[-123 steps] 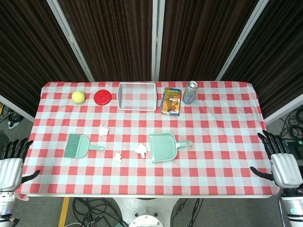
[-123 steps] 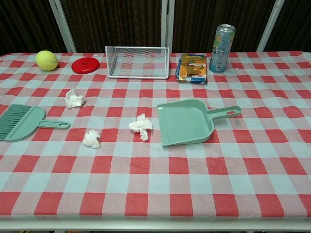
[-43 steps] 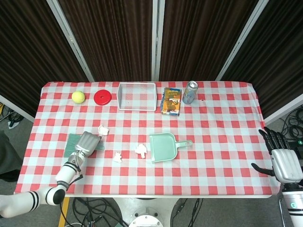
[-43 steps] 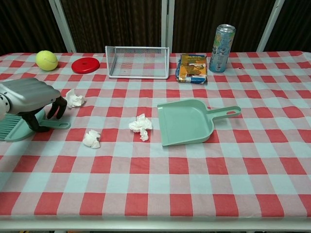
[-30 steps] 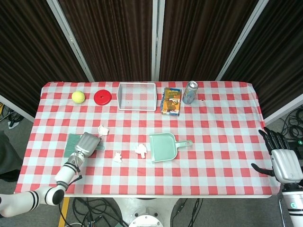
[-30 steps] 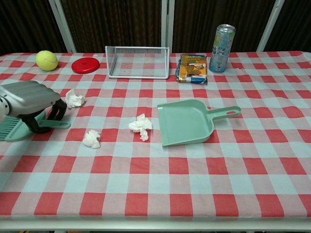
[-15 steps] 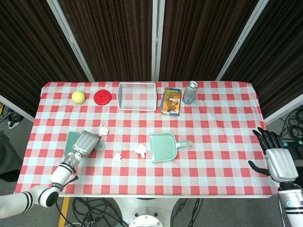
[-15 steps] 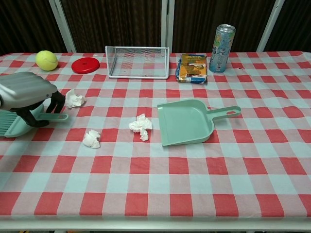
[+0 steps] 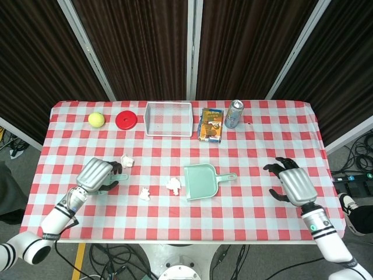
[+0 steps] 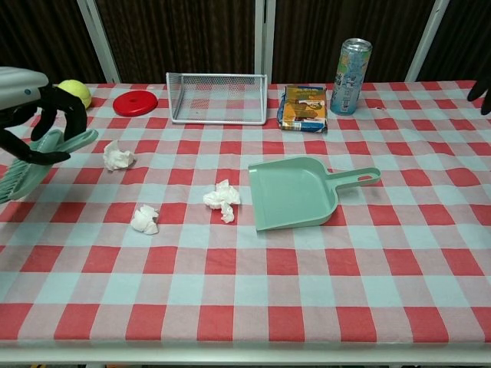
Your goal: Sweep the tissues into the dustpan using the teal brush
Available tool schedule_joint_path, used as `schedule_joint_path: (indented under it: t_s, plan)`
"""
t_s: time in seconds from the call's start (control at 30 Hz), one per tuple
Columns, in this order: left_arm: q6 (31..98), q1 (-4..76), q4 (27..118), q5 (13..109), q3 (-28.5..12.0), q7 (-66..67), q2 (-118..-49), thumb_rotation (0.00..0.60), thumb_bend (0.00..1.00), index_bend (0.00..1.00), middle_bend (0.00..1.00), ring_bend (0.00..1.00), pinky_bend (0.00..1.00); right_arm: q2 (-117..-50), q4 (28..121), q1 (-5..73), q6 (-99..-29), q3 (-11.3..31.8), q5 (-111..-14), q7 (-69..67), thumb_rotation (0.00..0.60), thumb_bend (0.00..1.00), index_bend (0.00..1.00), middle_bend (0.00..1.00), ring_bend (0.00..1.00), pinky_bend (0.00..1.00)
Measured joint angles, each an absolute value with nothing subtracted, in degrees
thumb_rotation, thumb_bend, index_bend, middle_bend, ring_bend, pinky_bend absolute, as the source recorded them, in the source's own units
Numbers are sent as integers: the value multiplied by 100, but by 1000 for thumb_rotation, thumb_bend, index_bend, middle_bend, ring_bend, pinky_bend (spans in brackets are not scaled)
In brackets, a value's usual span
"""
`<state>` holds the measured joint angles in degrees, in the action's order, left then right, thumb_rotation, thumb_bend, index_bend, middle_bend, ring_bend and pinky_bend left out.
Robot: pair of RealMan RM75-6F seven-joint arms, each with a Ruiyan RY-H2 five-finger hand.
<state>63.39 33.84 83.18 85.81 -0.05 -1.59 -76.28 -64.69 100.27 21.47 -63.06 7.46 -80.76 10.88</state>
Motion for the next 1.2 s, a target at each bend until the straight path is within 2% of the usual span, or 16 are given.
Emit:
schedule_joint_path:
  t_s: [0.23,0.4,0.53,0.77,1.2]
  plan:
    - [6595,3299,8501,8970,45,-486,-7464,600,420,520,548,654,865,-7271,9916,2814,-5825,934,-7237,2607,600,45,314,349,145,187]
    - [6595,3282,8463,8969,24,-568,-7482,600,419,520,548,654,865,-8037,9536,3298,-5567,1026,-6461,3319,600,47,335,366,155,189]
    - [6566,3279,8389,8970,20,-615,-7506,600,419,522,548,653,865,-8501,9103,3632,-5421,1072,-6040,3576,600,85,355,377,163,190]
    - [6504,3294,8323,9001,18,-648,-7535,600,419,526,548,652,865,-8867,8673,3949,-5292,1048,-5653,3805,600,156,391,391,177,190]
    - [6421,3320,8323,9020,9,-663,-7534,600,419,525,548,650,865,-9242,8247,4287,-5228,810,-5276,4159,600,163,415,407,194,190]
